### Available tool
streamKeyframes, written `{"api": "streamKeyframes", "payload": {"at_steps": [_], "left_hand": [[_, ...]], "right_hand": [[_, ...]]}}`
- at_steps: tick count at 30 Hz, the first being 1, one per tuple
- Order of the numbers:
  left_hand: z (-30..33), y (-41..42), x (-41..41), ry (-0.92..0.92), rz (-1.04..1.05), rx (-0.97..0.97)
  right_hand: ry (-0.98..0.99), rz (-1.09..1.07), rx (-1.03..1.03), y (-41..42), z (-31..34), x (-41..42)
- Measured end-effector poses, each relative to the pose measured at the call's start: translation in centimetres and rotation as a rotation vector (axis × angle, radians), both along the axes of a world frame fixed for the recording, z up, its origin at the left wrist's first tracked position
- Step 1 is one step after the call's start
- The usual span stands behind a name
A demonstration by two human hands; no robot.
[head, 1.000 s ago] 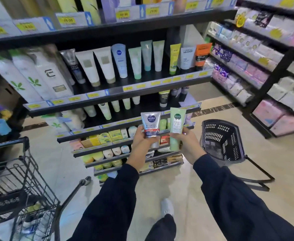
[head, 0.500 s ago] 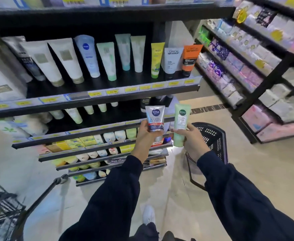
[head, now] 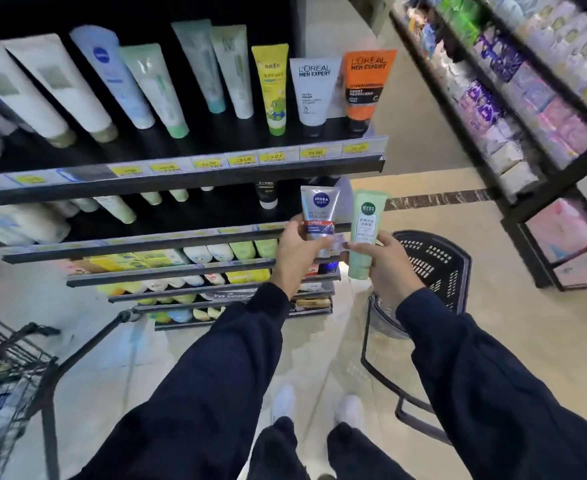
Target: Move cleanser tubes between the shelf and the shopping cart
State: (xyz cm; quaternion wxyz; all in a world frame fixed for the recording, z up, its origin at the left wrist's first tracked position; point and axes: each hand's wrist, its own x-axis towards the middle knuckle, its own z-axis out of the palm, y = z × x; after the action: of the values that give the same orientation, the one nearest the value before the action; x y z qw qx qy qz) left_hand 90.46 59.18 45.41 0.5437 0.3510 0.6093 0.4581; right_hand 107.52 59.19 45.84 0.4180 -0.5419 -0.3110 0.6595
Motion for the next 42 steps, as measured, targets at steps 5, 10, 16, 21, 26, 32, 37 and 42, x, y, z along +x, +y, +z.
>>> {"api": "streamKeyframes", "payload": {"at_steps": [5, 10, 16, 21, 26, 32, 37, 42], "left_hand": [[-1.7, 3.8, 3.3, 0.101, 0.085, 0.024], [-4.3, 7.1, 5.3, 0.171, 0.145, 0.152], [-7.3, 11.1, 5.6, 0.312, 0.181, 0.221], [-8.2, 13.4, 5.5, 0.377, 0.248, 0.297], [-9.2, 14.8, 6.1, 0.451, 0.218, 0.321], [-9.9, 15.7, 6.4, 0.659, 0.172, 0.263], [-9.2, 17.3, 6.2, 0.727, 0.138, 0.158], [-8.4, 19.1, 6.3, 0.769, 0.118, 0.083]], "right_hand": [[0.001, 0.067, 0.022, 3.8, -1.9, 2.9], [0.011, 0.073, 0.048, 6.8, -3.8, 4.6], [0.09, 0.068, 0.087, 9.1, -7.2, 6.2], [0.09, 0.05, 0.115, 9.3, -8.5, 7.2], [0.071, 0.072, 0.129, 9.3, -9.3, 7.5], [0.057, 0.092, 0.137, 8.7, -9.8, 8.0], [0.058, 0.084, 0.126, 8.1, -10.0, 8.1], [0.037, 0.081, 0.12, 7.8, -10.4, 7.8]]}}
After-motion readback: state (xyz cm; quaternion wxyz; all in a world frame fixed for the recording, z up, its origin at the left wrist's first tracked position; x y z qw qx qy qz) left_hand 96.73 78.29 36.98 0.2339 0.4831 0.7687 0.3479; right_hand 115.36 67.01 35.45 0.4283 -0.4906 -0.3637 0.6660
